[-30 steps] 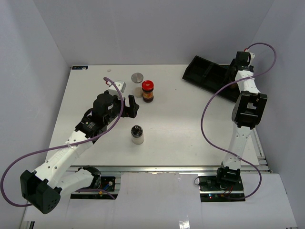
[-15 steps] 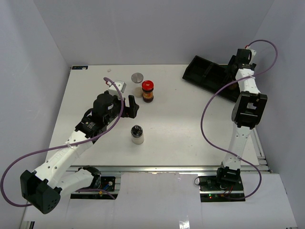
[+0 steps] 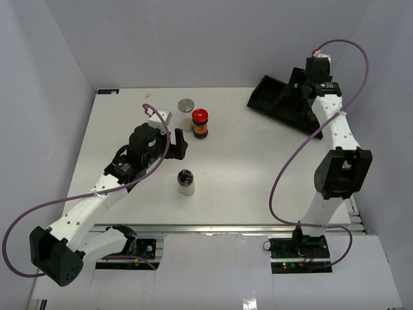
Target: Organize the condiment bottles
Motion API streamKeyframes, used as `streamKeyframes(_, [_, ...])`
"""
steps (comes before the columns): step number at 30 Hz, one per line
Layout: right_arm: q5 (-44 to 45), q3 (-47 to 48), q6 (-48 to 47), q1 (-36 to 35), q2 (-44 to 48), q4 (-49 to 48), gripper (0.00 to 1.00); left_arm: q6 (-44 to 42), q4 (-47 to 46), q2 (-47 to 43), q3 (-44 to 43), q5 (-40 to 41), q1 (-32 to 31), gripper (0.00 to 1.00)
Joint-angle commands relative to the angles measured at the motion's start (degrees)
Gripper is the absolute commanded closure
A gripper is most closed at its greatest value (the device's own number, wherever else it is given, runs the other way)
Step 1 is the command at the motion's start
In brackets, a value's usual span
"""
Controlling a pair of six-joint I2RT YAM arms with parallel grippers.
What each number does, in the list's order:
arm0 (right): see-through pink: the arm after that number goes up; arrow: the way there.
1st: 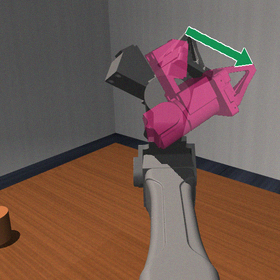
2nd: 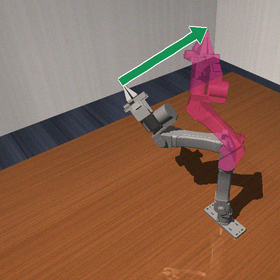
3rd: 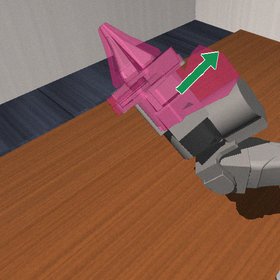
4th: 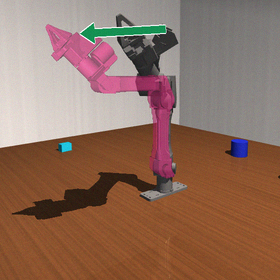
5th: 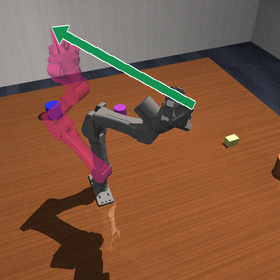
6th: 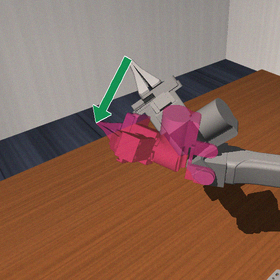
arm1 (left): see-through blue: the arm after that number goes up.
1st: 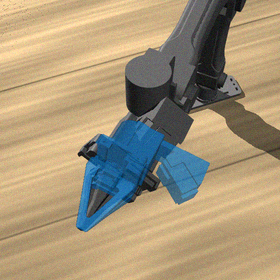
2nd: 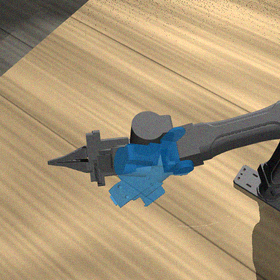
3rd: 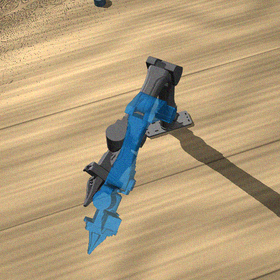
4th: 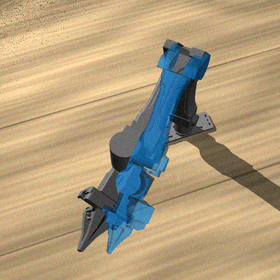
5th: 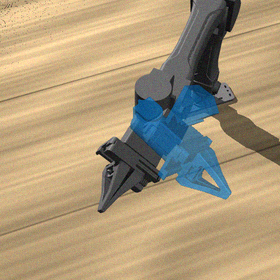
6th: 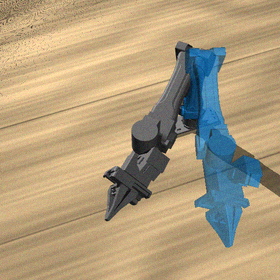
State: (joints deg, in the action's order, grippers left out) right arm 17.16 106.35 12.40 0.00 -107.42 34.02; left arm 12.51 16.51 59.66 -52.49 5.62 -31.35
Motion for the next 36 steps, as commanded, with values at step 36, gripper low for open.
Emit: streamKeyframes(36, [-2.5, -24.4, -5.6, -65.1, 6.1, -14.8, 0.08, 9.1, 26.2, 4.5, -22.9, -9.7, 23.0, 0.02])
